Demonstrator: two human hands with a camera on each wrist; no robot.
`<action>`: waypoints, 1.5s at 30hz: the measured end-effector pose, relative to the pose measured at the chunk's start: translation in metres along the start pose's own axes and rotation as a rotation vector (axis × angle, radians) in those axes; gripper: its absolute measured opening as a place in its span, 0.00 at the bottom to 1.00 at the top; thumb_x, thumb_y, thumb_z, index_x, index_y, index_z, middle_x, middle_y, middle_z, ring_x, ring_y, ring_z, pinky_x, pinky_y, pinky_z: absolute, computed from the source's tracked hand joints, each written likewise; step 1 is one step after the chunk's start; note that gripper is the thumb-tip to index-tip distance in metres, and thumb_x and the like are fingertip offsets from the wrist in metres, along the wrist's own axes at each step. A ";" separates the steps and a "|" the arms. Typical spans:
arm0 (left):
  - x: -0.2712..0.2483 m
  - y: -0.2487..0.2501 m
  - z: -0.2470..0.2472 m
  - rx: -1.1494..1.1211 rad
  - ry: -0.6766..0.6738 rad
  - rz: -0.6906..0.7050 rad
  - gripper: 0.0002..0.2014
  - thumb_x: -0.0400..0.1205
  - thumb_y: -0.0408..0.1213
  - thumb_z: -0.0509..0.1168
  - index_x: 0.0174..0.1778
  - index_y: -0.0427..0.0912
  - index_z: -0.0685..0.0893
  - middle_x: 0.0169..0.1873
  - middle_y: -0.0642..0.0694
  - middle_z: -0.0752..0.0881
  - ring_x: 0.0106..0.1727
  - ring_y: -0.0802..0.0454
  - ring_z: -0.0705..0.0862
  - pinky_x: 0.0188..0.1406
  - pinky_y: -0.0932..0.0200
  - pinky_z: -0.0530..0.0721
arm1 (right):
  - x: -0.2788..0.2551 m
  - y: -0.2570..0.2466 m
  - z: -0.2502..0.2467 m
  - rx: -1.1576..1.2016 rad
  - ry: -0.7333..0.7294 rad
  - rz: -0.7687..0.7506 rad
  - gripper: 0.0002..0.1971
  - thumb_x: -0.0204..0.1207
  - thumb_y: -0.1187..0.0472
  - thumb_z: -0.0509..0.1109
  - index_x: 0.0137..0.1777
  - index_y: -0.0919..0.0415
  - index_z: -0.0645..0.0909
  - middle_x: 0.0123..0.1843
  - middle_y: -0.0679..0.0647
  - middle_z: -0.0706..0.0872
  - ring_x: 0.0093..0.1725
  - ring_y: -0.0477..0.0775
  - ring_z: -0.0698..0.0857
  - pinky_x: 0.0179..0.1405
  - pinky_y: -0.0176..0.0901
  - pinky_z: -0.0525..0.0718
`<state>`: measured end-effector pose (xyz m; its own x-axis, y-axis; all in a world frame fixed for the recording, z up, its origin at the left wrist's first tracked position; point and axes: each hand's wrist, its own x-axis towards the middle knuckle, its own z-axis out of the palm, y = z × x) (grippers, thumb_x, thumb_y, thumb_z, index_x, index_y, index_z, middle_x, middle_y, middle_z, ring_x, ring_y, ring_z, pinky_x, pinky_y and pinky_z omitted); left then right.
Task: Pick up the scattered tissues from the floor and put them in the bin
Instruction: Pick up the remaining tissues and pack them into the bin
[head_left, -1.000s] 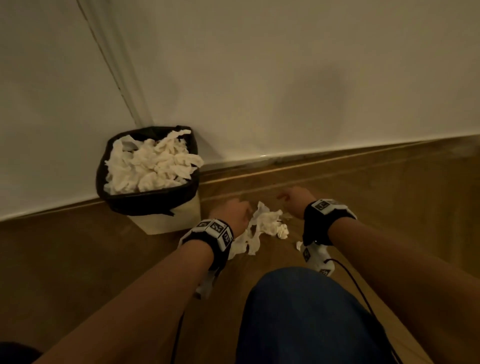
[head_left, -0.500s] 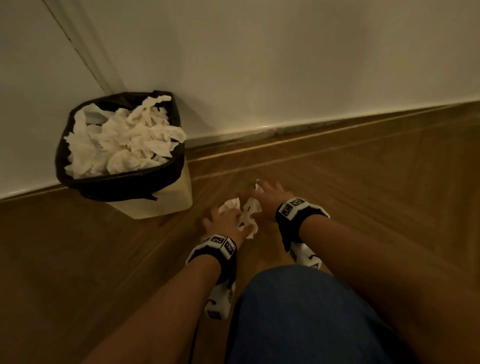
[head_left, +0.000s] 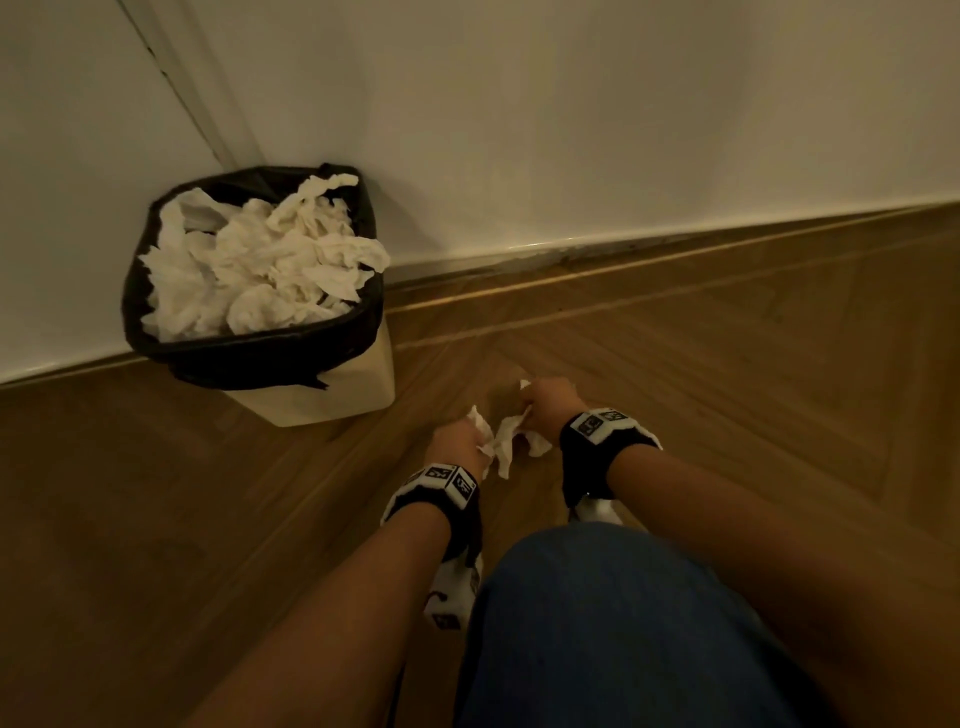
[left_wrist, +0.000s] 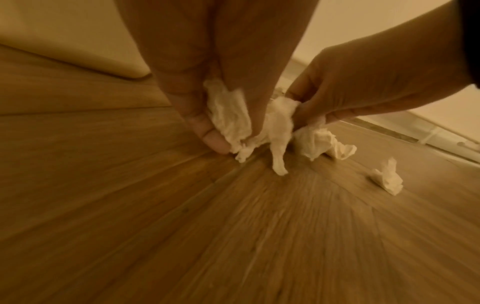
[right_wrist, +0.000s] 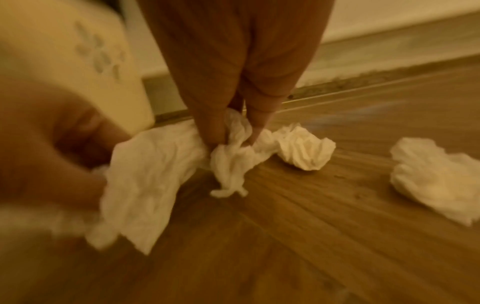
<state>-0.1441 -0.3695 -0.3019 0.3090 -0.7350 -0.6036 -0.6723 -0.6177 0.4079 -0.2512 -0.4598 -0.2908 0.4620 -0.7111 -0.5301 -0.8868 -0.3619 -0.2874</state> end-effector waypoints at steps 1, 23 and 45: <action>-0.002 -0.002 0.000 -0.077 0.023 0.000 0.18 0.86 0.37 0.56 0.72 0.35 0.71 0.67 0.35 0.77 0.67 0.41 0.78 0.67 0.53 0.76 | -0.001 0.003 -0.001 0.094 0.021 0.035 0.13 0.78 0.61 0.68 0.59 0.65 0.84 0.60 0.61 0.85 0.60 0.59 0.83 0.55 0.45 0.80; -0.034 0.025 -0.076 -1.205 -0.026 0.170 0.19 0.85 0.23 0.46 0.64 0.45 0.75 0.40 0.44 0.78 0.30 0.56 0.70 0.26 0.64 0.68 | -0.072 0.060 -0.072 1.896 0.096 -0.067 0.14 0.84 0.71 0.52 0.56 0.62 0.79 0.40 0.52 0.92 0.38 0.46 0.91 0.36 0.33 0.88; -0.115 0.057 -0.233 -1.151 0.488 0.381 0.08 0.85 0.32 0.58 0.47 0.30 0.78 0.39 0.37 0.77 0.42 0.45 0.77 0.47 0.48 0.77 | -0.118 -0.083 -0.203 1.815 0.085 -0.499 0.19 0.86 0.68 0.51 0.75 0.70 0.67 0.38 0.51 0.91 0.37 0.45 0.90 0.42 0.31 0.87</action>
<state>-0.0613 -0.3855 -0.0497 0.6019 -0.7908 -0.1114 0.1114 -0.0550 0.9923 -0.2347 -0.4680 -0.0421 0.5866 -0.8005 -0.1233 0.4248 0.4337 -0.7946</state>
